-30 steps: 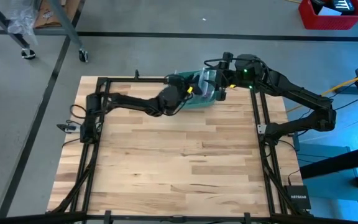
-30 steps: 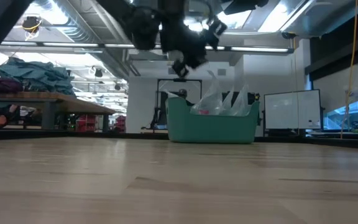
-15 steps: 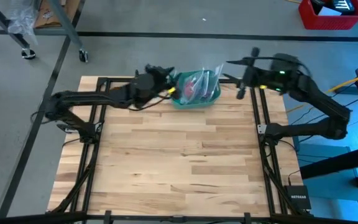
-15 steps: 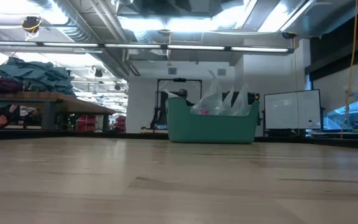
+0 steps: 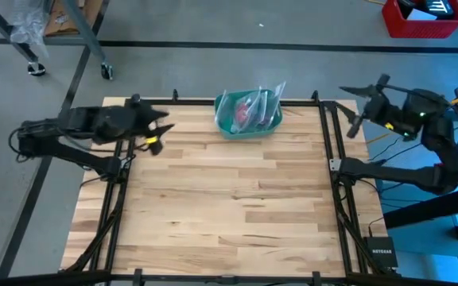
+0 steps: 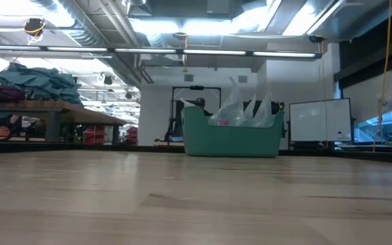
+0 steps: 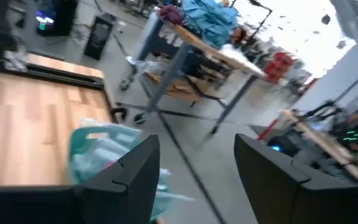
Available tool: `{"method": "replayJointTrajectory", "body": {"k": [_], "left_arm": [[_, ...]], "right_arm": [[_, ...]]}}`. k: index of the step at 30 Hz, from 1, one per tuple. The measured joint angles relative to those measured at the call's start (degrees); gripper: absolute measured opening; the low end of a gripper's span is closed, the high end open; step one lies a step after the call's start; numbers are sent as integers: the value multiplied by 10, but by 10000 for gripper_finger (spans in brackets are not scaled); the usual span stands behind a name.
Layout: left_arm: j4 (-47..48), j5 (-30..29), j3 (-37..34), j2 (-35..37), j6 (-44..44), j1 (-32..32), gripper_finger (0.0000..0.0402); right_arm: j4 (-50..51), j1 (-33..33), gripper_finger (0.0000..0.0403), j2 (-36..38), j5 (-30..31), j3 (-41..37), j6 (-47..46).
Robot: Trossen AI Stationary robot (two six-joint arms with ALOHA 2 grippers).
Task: Roll bandage
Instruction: Return to Home Position
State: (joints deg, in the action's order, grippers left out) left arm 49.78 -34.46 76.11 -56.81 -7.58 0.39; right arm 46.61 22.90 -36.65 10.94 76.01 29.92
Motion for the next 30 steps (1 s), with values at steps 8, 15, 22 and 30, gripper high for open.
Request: {"method": "replayJointTrajectory", "body": {"k": [8, 15, 22, 30], "left_arm": [[-21, 28, -133, 114, -18, 62, 175], [-127, 28, -314, 216, -42, 93, 175], [-265, 45, -482, 322, -44, 114, 175], [-411, 124, -619, 416, -8, 120, 175]], "right_arm": [[-25, 0, 209, 100, -68, -159, -87], [-256, 0, 209, 175, -136, -371, -120], [-445, 0, 209, 188, -166, -531, -135], [-550, 0, 209, 188, -191, -647, -180]]}}
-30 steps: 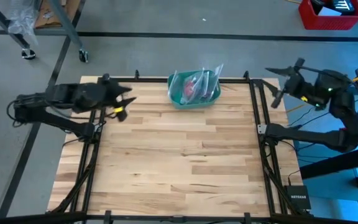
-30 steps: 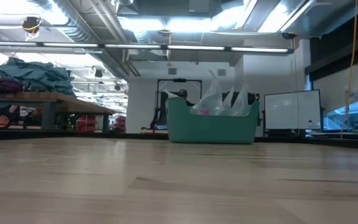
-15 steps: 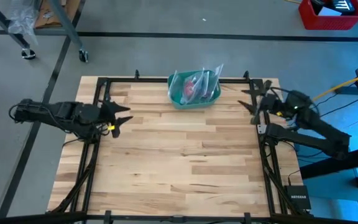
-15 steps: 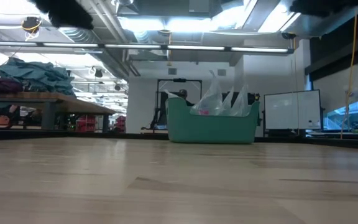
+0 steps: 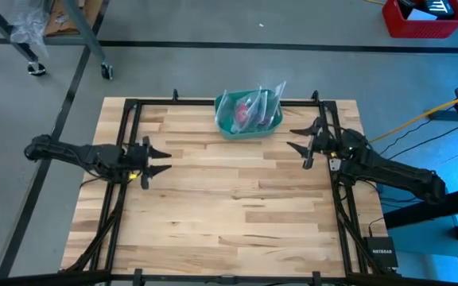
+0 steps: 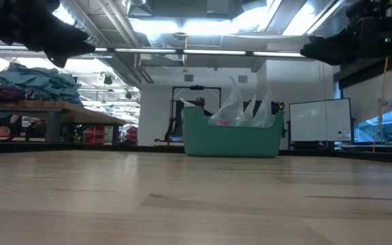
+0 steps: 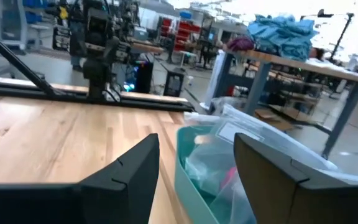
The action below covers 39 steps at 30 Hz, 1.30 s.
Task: Roll bandage
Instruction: Return to Home Position
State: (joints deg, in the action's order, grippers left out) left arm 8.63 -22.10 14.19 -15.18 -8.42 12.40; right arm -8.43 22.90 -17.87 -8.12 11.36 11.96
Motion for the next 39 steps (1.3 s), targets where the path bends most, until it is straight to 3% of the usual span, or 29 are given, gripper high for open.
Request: {"method": "replayJointTrajectory", "body": {"k": [6, 10, 18, 29, 39], "left_arm": [[-86, 73, -48, 42, 55, 0, 175], [-94, 103, -64, 64, 72, 0, 175], [-95, 91, -85, 98, 102, -7, 175], [-109, 84, -134, 136, 86, -71, 175], [-113, 92, -136, 137, 104, -101, 175]], "right_arm": [[-46, 0, 209, 0, -5, -31, 0], [-51, 0, 209, 0, -8, -35, 0], [-50, 0, 209, 0, -54, -36, -1], [-50, 0, 209, -14, -55, -36, 4], [-51, 0, 209, -70, -49, -36, 32]]}}
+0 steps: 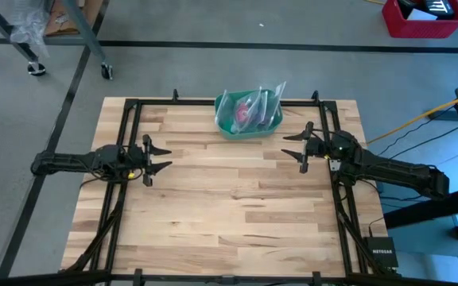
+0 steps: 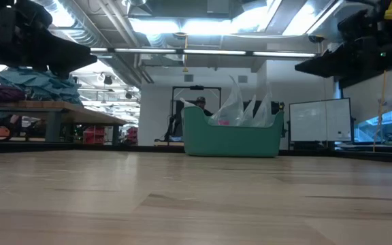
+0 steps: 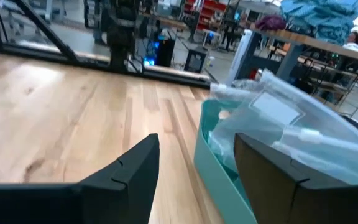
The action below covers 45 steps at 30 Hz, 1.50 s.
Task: Roll bandage
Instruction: Return to Home Position
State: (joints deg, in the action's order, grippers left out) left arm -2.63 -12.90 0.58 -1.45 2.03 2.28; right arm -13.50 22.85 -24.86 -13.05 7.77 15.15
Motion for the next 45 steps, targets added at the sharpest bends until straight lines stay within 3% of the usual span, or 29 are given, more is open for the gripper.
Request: {"method": "replayJointTrajectory", "body": {"k": [12, 17, 23, 30, 45], "left_arm": [[6, 40, 0, 0, 25, -2, 175], [6, 39, 0, 0, 21, -2, 175], [6, 39, 0, 0, 15, -2, 175], [6, 38, 0, 0, 13, -2, 175], [6, 38, 0, 0, 10, -2, 175]], "right_arm": [[5, 0, 209, -56, 31, 0, 77], [61, 0, 209, -67, 31, 0, 80], [71, 0, 209, -67, 37, 0, 74], [88, 0, 209, -67, 94, 0, 73], [95, 0, 209, -45, 96, 0, 72]]}}
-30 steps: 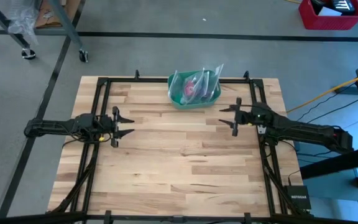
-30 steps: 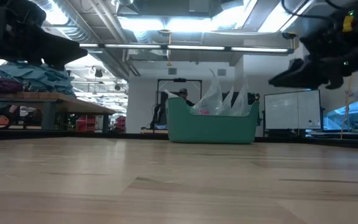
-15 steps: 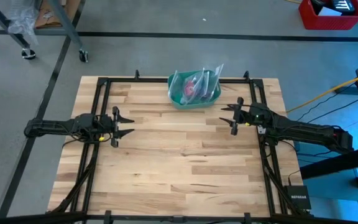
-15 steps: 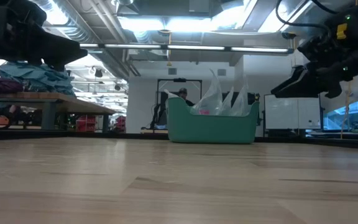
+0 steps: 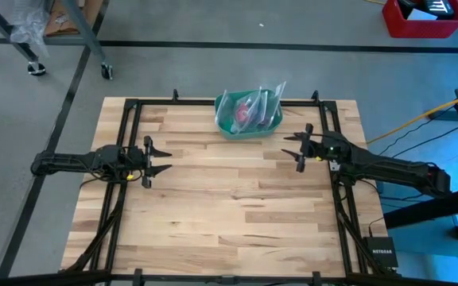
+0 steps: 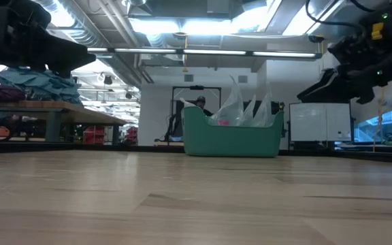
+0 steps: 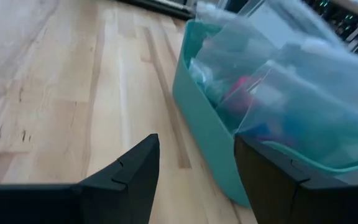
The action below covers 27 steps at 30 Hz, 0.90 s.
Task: Roll bandage
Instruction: Return to Home Position
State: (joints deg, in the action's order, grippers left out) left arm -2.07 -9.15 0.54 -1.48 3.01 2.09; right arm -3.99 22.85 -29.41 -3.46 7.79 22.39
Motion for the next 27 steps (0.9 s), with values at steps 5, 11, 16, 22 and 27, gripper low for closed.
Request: {"method": "replayJointTrajectory", "body": {"k": [5, 11, 16, 22, 27], "left_arm": [[0, 0, 0, 0, 0, 0, 175], [0, 0, 0, 0, 0, 1, 175], [0, 0, 0, 0, 0, 1, 175], [0, 0, 0, 0, 0, 1, 175], [0, 0, 0, 0, 0, 1, 175]], "right_arm": [[15, 0, 209, 60, 0, 0, 0], [15, -11, 209, 124, 5, 0, 0], [15, -71, 209, 143, 15, 0, 0], [16, -131, 209, 143, 13, 0, 0], [19, -135, 209, 161, 10, 0, 0]]}}
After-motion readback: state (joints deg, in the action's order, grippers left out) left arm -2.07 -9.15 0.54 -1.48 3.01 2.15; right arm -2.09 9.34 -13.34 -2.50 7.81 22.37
